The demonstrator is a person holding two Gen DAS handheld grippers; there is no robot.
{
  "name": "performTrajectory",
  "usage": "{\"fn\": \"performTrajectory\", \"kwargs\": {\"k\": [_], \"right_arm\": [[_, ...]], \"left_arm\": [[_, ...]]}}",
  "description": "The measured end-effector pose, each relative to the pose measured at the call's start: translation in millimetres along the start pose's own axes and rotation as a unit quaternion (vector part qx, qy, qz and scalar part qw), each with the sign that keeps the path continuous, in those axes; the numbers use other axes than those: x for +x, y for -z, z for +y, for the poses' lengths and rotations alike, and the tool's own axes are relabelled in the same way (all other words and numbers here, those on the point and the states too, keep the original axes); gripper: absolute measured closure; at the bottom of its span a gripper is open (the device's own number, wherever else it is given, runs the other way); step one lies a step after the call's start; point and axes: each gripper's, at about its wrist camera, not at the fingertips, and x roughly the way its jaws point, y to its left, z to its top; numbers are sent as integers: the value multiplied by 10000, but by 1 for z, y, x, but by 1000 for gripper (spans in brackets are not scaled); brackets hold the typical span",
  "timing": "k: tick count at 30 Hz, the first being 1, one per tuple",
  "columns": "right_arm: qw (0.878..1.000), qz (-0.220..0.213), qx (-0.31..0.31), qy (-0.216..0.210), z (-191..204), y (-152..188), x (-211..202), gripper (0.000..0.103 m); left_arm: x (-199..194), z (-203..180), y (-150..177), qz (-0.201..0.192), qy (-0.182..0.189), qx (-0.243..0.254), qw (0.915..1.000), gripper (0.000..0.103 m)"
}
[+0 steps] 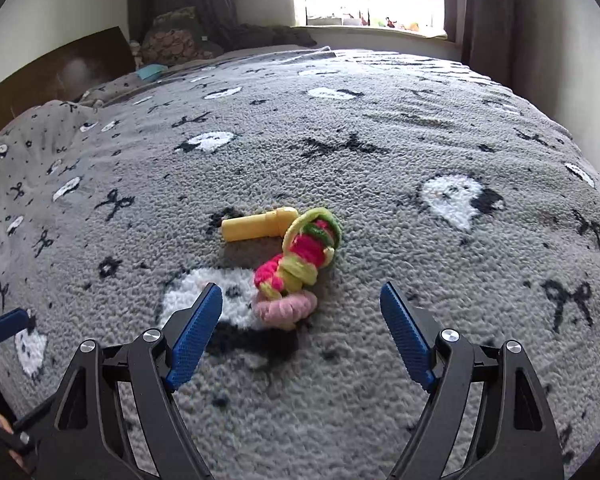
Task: Collect trash
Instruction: 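Grasp the pipe-cleaner toy with the right tool while the left tool grasps the yellow tube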
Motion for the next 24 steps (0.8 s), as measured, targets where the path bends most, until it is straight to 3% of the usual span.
{"fn": "performTrajectory", "kwargs": {"k": [5,7,10,19,24], "right_arm": [[9993,363,-41,-107,0,-10,26,47],[9992,359,-85,-166,-3,-12,26,63],[9991,322,-118,-255,-11,-15,25,71],[9997,-176,157,-39,-65,-28,-10,72],[9993,-319,174,-22,-85,-27,-30,72]], "left_arm": [[14,-6,-17,-12,20,102,9999,11],[22,-10,-24,2,43,144,9999,11],[36,-16,-37,41,99,166,9998,11],[80,-44,-82,47,329,212,9992,13],[111,-65,-99,159,456,250,9985,22]]}}
